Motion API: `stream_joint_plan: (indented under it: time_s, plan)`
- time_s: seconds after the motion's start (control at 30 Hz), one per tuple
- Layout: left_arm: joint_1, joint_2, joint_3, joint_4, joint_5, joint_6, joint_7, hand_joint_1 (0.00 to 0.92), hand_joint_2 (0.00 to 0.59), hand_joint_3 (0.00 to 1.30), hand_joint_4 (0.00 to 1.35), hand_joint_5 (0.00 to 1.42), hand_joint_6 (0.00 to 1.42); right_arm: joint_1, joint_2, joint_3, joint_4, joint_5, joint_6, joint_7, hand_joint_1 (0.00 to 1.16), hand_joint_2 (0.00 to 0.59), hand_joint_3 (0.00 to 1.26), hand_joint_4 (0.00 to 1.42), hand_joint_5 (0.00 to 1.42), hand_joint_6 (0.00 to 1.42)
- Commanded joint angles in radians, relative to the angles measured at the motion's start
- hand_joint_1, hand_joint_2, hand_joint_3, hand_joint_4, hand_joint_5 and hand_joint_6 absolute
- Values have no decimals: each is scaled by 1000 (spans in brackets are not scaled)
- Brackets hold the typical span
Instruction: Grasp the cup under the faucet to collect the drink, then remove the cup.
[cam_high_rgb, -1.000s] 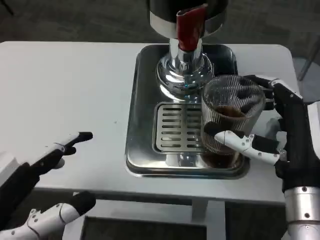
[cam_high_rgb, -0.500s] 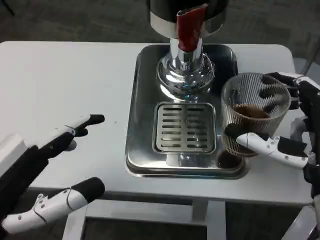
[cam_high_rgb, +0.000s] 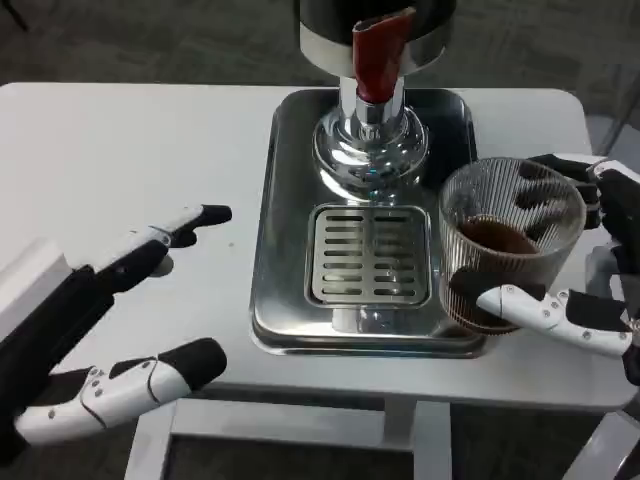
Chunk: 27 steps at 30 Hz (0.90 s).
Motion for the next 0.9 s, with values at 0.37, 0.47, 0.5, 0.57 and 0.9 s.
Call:
stream_joint_plan:
  time_s: [0.37,0.47,0.5,0.57,0.9]
  plan:
    - [44,49,25,-61,-12,18,-57,0,107,111,22,101,221,77,52,130,-202,24,61,77,969,149,1034,1201,1424,1424]
    - [57,48,39,-70,-16,20,-62,0,111,111,19,99,220,72,61,155,-200,15,68,80,967,153,1035,1201,1424,1424]
    - [59,48,43,-72,-17,22,-64,0,112,111,19,97,220,70,63,159,-199,12,69,78,966,153,1035,1201,1424,1424]
    - [61,49,49,-85,-20,28,-66,0,112,111,18,94,219,64,68,168,-196,6,69,75,965,155,1035,1201,1424,1424]
    - [62,67,50,-152,-27,63,-92,0,113,105,17,87,219,47,78,201,-187,-4,78,75,962,158,1035,1201,1424,1424]
